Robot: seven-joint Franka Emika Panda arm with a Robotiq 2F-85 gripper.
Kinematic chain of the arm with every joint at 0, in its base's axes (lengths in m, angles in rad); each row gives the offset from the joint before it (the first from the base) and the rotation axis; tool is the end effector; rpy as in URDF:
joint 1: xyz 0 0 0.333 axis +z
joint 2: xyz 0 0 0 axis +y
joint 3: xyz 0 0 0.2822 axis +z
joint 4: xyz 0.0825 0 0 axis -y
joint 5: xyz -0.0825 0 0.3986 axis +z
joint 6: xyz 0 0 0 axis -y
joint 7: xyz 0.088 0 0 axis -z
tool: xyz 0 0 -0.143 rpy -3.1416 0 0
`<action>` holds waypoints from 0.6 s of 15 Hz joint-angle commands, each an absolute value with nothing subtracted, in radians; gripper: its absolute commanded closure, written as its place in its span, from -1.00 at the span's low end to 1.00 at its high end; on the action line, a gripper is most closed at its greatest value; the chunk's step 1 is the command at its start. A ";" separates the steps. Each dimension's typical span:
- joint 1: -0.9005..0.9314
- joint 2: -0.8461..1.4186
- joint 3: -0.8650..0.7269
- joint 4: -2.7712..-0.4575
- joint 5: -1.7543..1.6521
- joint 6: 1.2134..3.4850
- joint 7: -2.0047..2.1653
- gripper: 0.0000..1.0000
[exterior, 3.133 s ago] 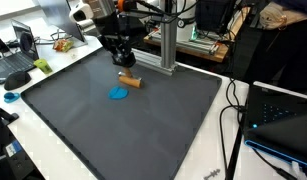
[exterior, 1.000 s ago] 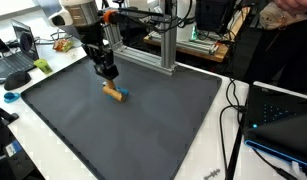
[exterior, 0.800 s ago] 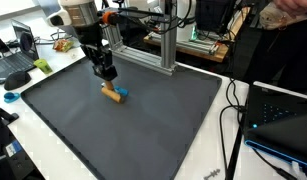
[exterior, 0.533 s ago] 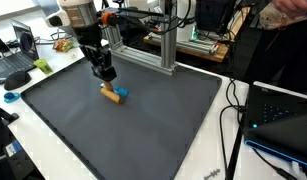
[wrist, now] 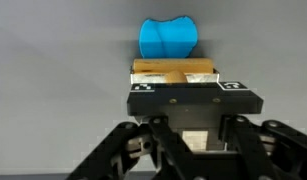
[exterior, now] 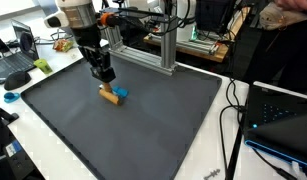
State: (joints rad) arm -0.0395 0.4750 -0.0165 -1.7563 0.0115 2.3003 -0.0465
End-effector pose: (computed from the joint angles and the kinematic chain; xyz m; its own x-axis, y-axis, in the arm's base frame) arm 0.6645 -0.0363 0.2303 0.9975 -0.0147 0.0690 -0.0148 -0.9999 0.0017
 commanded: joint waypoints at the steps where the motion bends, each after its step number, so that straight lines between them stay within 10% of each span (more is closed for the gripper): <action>1: -0.039 0.541 -0.013 -1.718 0.005 2.226 -0.056 0.56; 9: -0.041 0.548 -0.014 -1.689 -0.012 2.074 -0.091 0.56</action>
State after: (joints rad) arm -0.0387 0.4962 -0.0158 -1.6910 -0.0002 2.1306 -0.0730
